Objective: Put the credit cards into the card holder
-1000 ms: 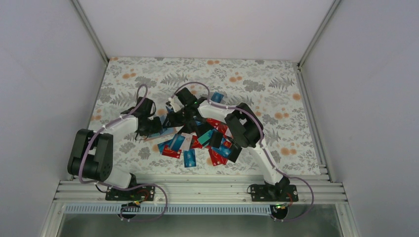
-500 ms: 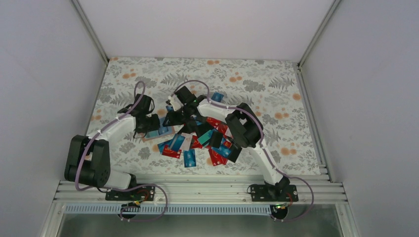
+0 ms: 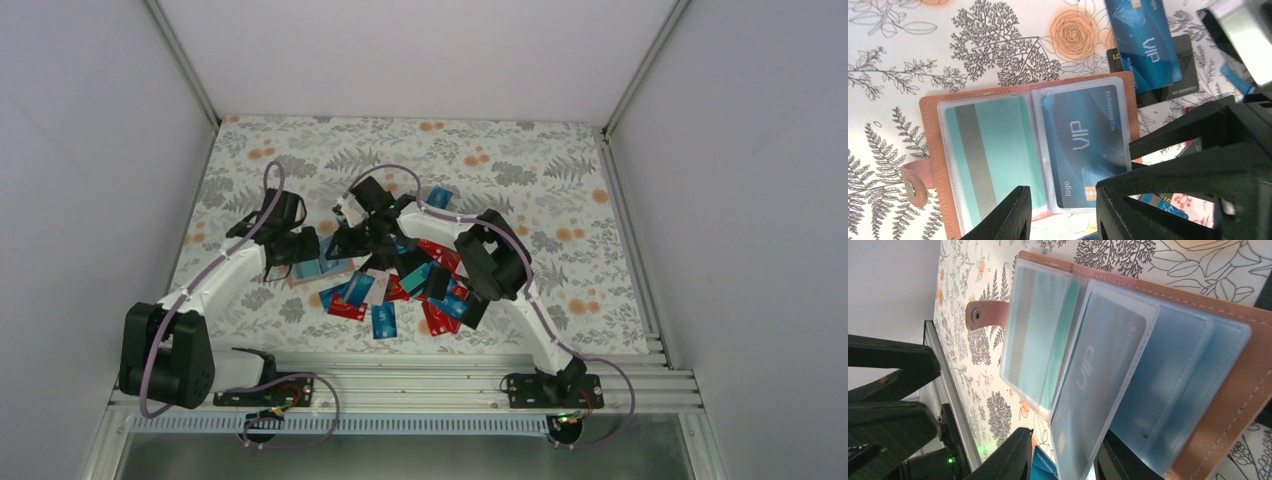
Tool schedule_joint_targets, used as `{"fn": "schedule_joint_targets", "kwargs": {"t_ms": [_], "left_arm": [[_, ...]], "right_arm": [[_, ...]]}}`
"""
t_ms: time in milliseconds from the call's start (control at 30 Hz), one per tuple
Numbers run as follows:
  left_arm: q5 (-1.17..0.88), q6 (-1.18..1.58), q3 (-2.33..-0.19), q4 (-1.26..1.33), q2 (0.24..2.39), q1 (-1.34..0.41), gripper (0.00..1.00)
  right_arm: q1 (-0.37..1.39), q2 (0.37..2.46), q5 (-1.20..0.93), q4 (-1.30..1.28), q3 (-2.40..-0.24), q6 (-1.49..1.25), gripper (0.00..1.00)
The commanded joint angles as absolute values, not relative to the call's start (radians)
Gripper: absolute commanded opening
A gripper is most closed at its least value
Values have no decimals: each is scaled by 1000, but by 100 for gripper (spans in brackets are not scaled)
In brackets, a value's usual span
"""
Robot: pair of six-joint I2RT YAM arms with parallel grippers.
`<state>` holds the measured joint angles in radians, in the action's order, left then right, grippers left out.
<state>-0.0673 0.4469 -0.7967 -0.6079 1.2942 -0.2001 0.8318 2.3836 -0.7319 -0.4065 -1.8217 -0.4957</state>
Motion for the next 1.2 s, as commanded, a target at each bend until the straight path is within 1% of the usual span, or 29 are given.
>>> {"fn": "schedule_joint_targets", "kwargs": {"t_ms": [0, 133, 233, 400, 467, 500, 533, 700, 833, 900, 1000, 1167], "left_arm": [[-65, 393, -822, -592, 1244, -197, 36], [-72, 382, -821, -584, 1188, -180, 39], [-72, 382, -812, -579, 1124, -169, 49], [-53, 386, -795, -564, 1013, -165, 84], [-43, 389, -793, -564, 983, -164, 95], [-38, 391, -792, -565, 971, -164, 98], [-35, 391, -789, -565, 963, -165, 100], [-33, 390, -787, -557, 933, -164, 100], [-62, 390, -791, -564, 938, -165, 100], [-104, 383, -798, -570, 953, -165, 100], [-212, 371, -793, -545, 975, -182, 97], [-276, 376, -757, -494, 1033, -285, 95]], "right_arm": [[849, 2404, -755, -379, -1864, -534, 34], [866, 2426, -795, -348, -1889, -572, 35], [884, 2449, -840, -319, -1927, -615, 36], [919, 2499, -886, -299, -2019, -667, 38], [930, 2512, -895, -294, -2057, -686, 40], [933, 2516, -896, -298, -2083, -690, 40], [935, 2519, -897, -303, -2103, -694, 40], [934, 2493, -881, -364, -2177, -670, 41], [917, 2423, -828, -426, -2153, -607, 42], [902, 2349, -788, -432, -2079, -574, 42], [869, 2221, -742, -389, -1897, -546, 43], [805, 1990, -646, -329, -1563, -505, 44]]}}
